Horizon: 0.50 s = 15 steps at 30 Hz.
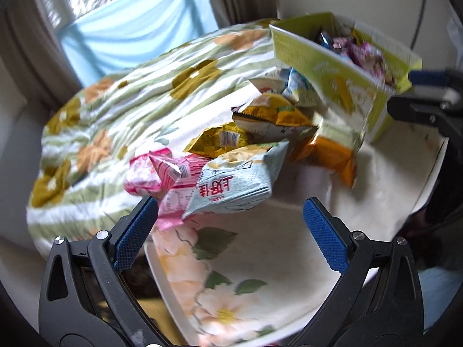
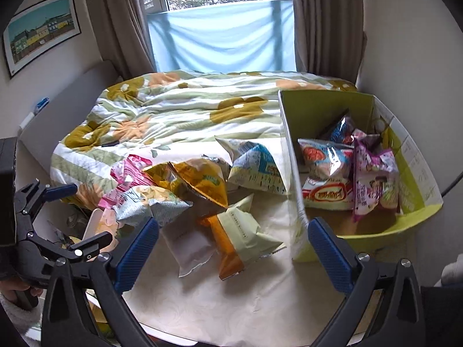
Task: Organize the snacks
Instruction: 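Move both tools back toward the remaining snack bags, then grasp the grey patterned bag with the left tool while the right tool grasps the orange-white bag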
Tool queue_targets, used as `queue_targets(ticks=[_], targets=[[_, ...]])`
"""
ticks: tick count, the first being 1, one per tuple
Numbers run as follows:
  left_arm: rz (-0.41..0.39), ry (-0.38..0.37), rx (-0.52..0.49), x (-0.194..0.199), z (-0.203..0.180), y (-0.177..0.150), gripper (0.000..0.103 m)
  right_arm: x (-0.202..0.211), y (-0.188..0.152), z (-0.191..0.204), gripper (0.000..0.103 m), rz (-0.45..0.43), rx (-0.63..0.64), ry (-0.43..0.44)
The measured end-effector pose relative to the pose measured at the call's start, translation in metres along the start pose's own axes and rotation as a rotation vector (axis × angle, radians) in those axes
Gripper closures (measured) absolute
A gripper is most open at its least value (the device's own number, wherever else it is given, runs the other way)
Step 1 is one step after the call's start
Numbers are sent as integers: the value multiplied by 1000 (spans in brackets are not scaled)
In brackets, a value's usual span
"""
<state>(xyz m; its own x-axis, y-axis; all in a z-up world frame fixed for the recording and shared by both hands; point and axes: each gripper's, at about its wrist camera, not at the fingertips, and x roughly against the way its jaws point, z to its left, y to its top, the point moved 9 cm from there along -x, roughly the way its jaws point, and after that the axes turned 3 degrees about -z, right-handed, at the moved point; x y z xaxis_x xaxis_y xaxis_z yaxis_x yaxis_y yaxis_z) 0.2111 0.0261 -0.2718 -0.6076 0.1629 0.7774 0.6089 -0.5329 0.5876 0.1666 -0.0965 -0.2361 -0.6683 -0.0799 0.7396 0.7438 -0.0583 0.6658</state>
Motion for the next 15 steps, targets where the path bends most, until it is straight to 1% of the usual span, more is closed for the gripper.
queue_targets(ticks=[1, 4, 9, 13, 15], targets=[[-6, 13, -43, -7, -1, -2, 3, -4, -4, 2, 0, 4, 0, -11], [-9, 24, -113, -25, -2, -3, 3, -17, -15, 9, 0, 24, 12, -30], [-13, 14, -169, -50, -5, 1, 3, -39, -34, 17, 0, 72, 49, -48], [-21, -10, -201, -65, -10, 8, 4, -59, -43, 20, 1, 104, 74, -50], [-20, -23, -218, -72, -14, 10, 6, -70, -46, 22, 3, 115, 110, -55]])
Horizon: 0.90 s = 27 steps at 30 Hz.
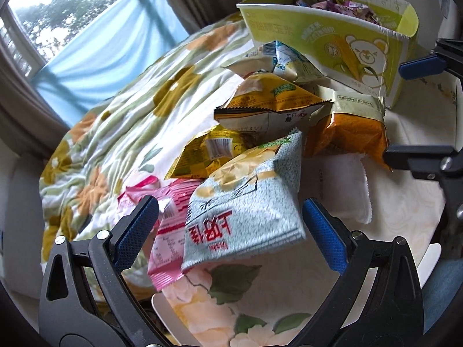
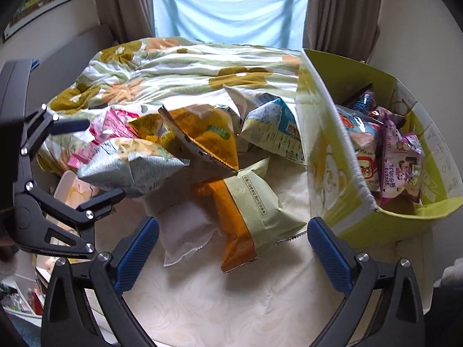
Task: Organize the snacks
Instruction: 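Grasp the grey patterned bag with the left tool while the right tool grasps the orange-white bag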
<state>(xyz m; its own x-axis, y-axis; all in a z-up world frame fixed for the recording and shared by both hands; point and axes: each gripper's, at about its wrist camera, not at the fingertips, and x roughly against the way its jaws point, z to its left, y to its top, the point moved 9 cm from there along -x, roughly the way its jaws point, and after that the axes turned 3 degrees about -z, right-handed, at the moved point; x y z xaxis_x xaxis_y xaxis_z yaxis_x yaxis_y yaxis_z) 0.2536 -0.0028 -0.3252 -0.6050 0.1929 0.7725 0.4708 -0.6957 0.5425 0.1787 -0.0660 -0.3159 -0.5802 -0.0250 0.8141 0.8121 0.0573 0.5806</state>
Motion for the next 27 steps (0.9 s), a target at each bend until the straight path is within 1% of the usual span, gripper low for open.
queue_targets(ticks=[1, 3, 4, 8, 10, 11, 12, 14, 18, 24, 27], targets=[[2, -9, -7, -4, -2, 1, 8, -5, -1, 1, 5, 9, 20, -7], [18, -25, -18, -12, -6, 0, 22, -13, -1, 4, 10, 22, 57, -10], [30, -33, -22, -17, -8, 0, 24, -19, -1, 7, 13, 32, 82, -10], [30, -26, -34, -23, -10, 1, 24, -32, -1, 6, 17, 56, 122, -11], [32, -31, -33, -25, -10, 2, 27, -38, 0, 4, 20, 69, 127, -10], [36, -33, -34, -26, -11, 2, 31, -40, 0, 3, 20, 75, 127, -9], [43, -39, -38, -27, -12, 2, 39, -41, 0, 2, 21, 79, 127, -8], [51, -37, -54, -28, -15, 1, 43, -46, 1, -1, 22, 90, 126, -5], [52, -7, -95, -27, -19, 1, 53, -53, 2, -3, 24, 109, 136, 3], [55, -5, -76, -22, -17, 2, 62, -61, 0, -8, 28, 140, 162, 4], [56, -5, -58, -18, -17, 2, 64, -64, -2, -8, 31, 151, 176, 8]])
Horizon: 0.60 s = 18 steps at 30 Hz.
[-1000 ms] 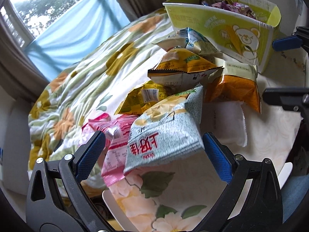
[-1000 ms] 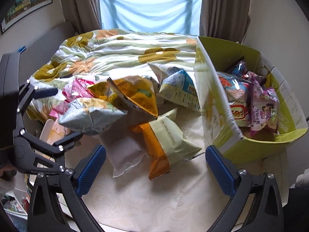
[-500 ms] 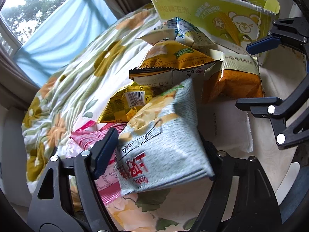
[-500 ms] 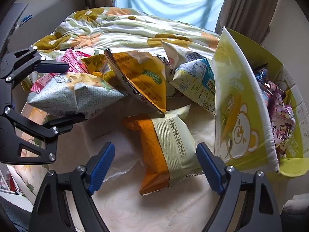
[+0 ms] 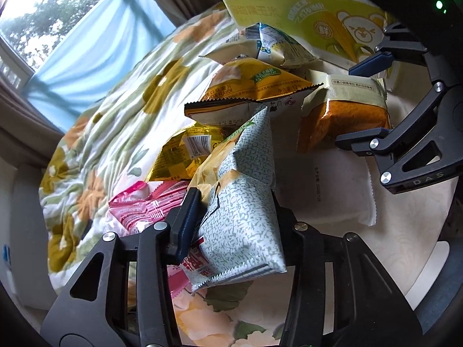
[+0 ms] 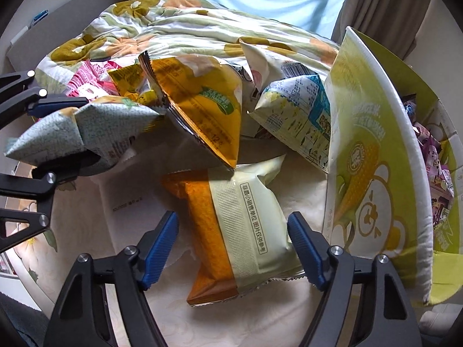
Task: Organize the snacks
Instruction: 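Grasp the grey patterned bag with the left tool while the right tool grasps the orange-white bag, then carry both bags over the yellow box and open both tools to drop them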
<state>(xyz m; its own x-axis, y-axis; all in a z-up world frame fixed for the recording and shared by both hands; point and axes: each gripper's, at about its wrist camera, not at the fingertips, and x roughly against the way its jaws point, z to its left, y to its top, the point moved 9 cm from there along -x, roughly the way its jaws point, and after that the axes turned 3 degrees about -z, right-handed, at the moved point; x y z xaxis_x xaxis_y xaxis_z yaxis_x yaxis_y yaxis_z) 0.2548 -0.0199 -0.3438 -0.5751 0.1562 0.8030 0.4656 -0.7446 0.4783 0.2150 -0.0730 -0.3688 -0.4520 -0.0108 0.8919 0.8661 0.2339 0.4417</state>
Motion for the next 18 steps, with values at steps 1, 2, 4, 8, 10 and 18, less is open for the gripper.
queue_targets(ticks=[1, 2, 4, 8, 10, 18], targets=[[0, 0, 3, 1, -1, -1, 64, -1, 0, 0, 31, 3, 5, 2], [-2, 0, 4, 2, -2, -1, 65, -2, -1, 0, 31, 5, 9, 5], [-4, -1, 5, 4, -4, 0, 67, -5, -1, 0, 32, 8, 13, 12], [-3, 0, 9, 8, -7, 0, 68, -9, -2, -1, 33, 12, 24, 14], [-4, 4, 13, 10, -7, 0, 68, -11, -3, -2, 35, 16, 27, 12], [-13, 14, 51, 24, -6, -2, 68, -22, -6, -6, 44, 37, 40, -2]])
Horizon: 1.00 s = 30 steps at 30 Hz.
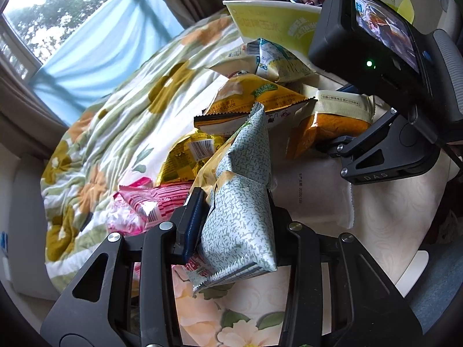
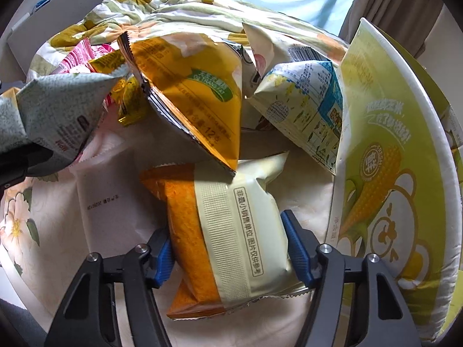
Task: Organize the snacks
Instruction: 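Carry both bags over the yellow box and open both tools to drop them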
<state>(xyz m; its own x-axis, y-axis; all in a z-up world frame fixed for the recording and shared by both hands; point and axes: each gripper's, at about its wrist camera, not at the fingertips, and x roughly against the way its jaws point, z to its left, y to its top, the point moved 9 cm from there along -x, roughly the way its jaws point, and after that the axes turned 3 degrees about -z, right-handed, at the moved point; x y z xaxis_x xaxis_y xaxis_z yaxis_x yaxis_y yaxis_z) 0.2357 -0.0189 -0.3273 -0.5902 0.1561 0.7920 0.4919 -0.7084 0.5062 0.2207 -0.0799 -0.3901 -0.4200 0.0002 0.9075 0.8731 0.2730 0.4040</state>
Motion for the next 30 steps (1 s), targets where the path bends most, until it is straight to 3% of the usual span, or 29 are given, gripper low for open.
queue_targets(ticks=[18, 24, 30], targets=[[-85, 6, 84, 65, 8, 16, 68, 81, -20, -14, 45, -61, -94, -3], [-157, -13, 109, 96, 17, 42, 69, 136, -13, -14, 45, -131, -108, 3], [-242, -26, 114, 125, 17, 92, 68, 183, 4, -34, 45, -203, -167, 6]])
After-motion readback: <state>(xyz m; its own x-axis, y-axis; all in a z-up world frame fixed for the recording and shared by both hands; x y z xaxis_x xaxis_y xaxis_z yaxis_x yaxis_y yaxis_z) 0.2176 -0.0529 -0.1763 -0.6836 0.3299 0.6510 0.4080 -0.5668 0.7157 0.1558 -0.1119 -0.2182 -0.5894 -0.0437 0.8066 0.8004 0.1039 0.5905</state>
